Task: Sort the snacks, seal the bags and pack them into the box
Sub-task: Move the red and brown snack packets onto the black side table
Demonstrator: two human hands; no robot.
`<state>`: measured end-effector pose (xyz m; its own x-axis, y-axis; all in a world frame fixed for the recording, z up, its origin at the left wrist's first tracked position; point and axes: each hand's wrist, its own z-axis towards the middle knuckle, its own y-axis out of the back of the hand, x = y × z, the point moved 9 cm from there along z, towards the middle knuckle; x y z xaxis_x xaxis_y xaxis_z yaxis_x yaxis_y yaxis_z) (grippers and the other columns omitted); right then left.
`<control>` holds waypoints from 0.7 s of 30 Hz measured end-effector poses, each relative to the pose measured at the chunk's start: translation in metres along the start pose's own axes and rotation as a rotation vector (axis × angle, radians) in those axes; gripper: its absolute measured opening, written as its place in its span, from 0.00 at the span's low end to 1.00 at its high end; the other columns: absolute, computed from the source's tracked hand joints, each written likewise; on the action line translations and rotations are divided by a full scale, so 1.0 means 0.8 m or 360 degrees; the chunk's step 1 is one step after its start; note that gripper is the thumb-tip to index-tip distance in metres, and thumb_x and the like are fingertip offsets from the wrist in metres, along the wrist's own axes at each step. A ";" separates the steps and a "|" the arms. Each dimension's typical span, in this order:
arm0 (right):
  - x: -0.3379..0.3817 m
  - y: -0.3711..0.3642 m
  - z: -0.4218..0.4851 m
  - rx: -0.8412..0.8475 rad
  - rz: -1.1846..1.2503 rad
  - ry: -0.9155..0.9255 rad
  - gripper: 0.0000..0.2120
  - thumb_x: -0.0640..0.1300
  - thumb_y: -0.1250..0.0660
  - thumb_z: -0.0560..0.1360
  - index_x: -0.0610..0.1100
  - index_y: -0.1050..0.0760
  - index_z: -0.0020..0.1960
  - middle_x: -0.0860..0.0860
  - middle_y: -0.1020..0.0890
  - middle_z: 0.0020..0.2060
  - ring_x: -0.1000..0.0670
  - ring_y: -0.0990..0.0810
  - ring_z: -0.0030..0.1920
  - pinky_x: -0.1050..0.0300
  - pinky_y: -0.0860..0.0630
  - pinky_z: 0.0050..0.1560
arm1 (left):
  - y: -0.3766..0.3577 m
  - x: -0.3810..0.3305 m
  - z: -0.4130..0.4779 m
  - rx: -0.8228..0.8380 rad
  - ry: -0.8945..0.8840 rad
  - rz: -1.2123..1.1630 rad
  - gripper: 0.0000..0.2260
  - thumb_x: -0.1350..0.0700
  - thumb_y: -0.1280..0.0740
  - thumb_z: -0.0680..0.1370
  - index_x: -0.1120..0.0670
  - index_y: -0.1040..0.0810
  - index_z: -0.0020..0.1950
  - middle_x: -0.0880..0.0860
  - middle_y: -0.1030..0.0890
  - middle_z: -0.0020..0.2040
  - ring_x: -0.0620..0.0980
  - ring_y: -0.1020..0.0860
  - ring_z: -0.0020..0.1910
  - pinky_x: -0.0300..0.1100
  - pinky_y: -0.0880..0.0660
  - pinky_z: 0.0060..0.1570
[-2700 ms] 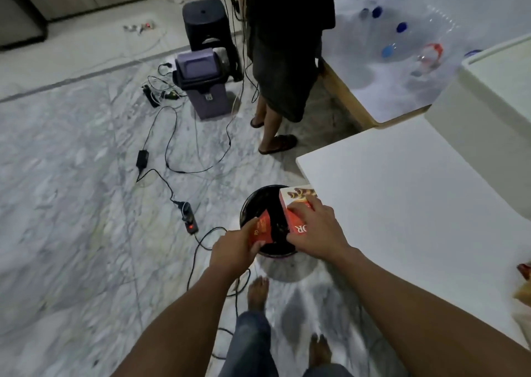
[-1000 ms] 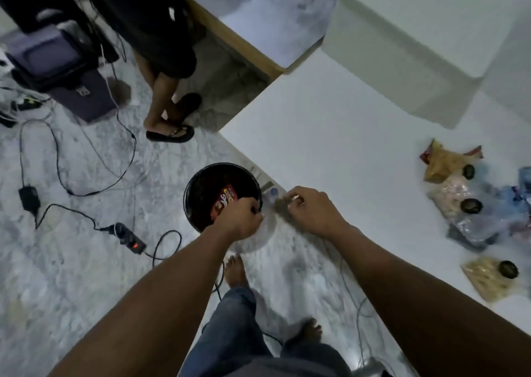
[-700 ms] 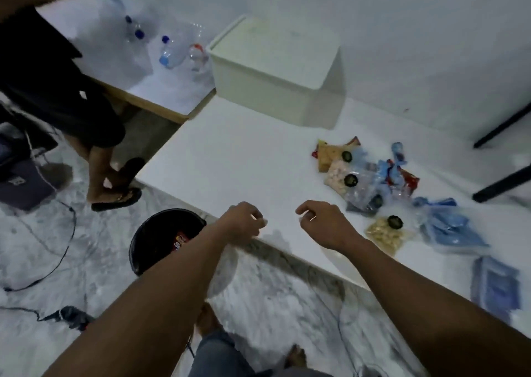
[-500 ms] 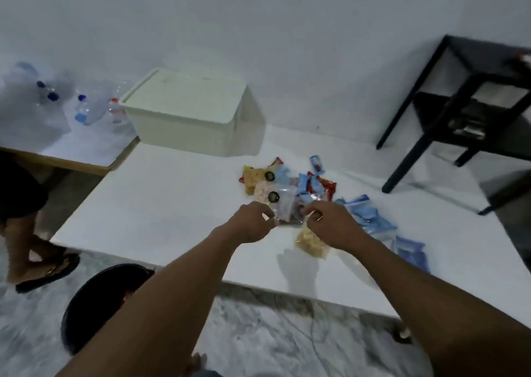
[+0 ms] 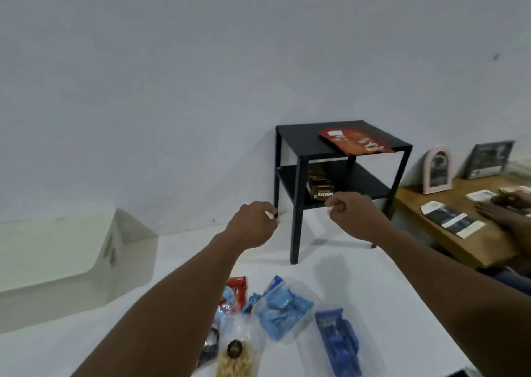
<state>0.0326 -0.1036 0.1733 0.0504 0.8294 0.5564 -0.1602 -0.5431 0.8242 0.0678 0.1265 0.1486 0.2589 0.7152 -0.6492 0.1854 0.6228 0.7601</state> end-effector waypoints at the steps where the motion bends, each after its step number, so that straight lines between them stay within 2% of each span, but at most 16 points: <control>1: -0.008 0.017 0.011 -0.0042 -0.0029 -0.0017 0.09 0.43 0.35 0.78 0.50 0.22 0.57 0.51 0.18 0.50 0.52 0.20 0.47 0.61 0.24 0.47 | -0.001 -0.013 0.018 -0.0005 -0.0044 0.0026 0.14 0.48 0.33 0.79 0.49 0.21 0.63 0.50 0.18 0.54 0.51 0.20 0.53 0.44 0.23 0.56; 5: -0.041 0.080 0.050 -0.0257 -0.0106 -0.0054 0.13 0.46 0.33 0.78 0.49 0.25 0.62 0.50 0.20 0.55 0.53 0.23 0.50 0.62 0.28 0.47 | -0.030 -0.060 0.084 0.0092 -0.0186 0.0106 0.15 0.48 0.34 0.79 0.49 0.22 0.65 0.52 0.19 0.60 0.53 0.21 0.57 0.48 0.23 0.60; 8: -0.071 0.111 0.078 -0.0363 -0.0155 -0.0130 0.15 0.48 0.32 0.78 0.49 0.26 0.64 0.48 0.23 0.61 0.50 0.23 0.54 0.60 0.29 0.49 | -0.073 -0.094 0.114 0.0172 -0.0337 0.0230 0.17 0.47 0.34 0.79 0.48 0.24 0.67 0.51 0.20 0.61 0.53 0.22 0.59 0.50 0.23 0.60; 13: -0.097 0.166 0.148 -0.0670 -0.0244 -0.0065 0.20 0.50 0.31 0.77 0.46 0.26 0.66 0.46 0.22 0.65 0.43 0.25 0.64 0.48 0.27 0.63 | -0.131 -0.137 0.183 0.0070 -0.0538 0.0376 0.15 0.47 0.33 0.78 0.48 0.24 0.64 0.52 0.22 0.59 0.54 0.24 0.58 0.51 0.22 0.56; 17: -0.098 0.177 0.230 -0.0541 -0.0274 0.0049 0.21 0.54 0.31 0.75 0.48 0.25 0.66 0.47 0.23 0.64 0.43 0.26 0.64 0.45 0.26 0.62 | -0.161 -0.147 0.239 -0.0107 -0.0530 0.0516 0.22 0.43 0.34 0.77 0.47 0.27 0.69 0.51 0.26 0.69 0.56 0.29 0.68 0.54 0.24 0.61; 19: -0.094 0.175 0.267 -0.0429 -0.0227 0.0142 0.22 0.56 0.30 0.75 0.50 0.26 0.66 0.48 0.23 0.65 0.43 0.26 0.65 0.45 0.25 0.61 | -0.173 -0.143 0.266 -0.0144 -0.0446 0.0611 0.23 0.41 0.34 0.77 0.45 0.29 0.71 0.51 0.32 0.74 0.58 0.35 0.74 0.58 0.28 0.67; 21: -0.095 0.162 0.301 -0.0263 -0.0223 0.0188 0.25 0.58 0.31 0.74 0.53 0.28 0.69 0.50 0.26 0.69 0.44 0.29 0.69 0.43 0.28 0.65 | -0.185 -0.133 0.287 -0.0107 -0.0332 0.0620 0.25 0.40 0.35 0.77 0.42 0.32 0.73 0.51 0.38 0.78 0.60 0.43 0.78 0.62 0.33 0.70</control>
<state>0.2452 -0.2689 0.2632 -0.0309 0.9099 0.4137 -0.3194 -0.4012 0.8585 0.2305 -0.1145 0.1113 0.4845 0.8255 -0.2897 -0.0241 0.3436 0.9388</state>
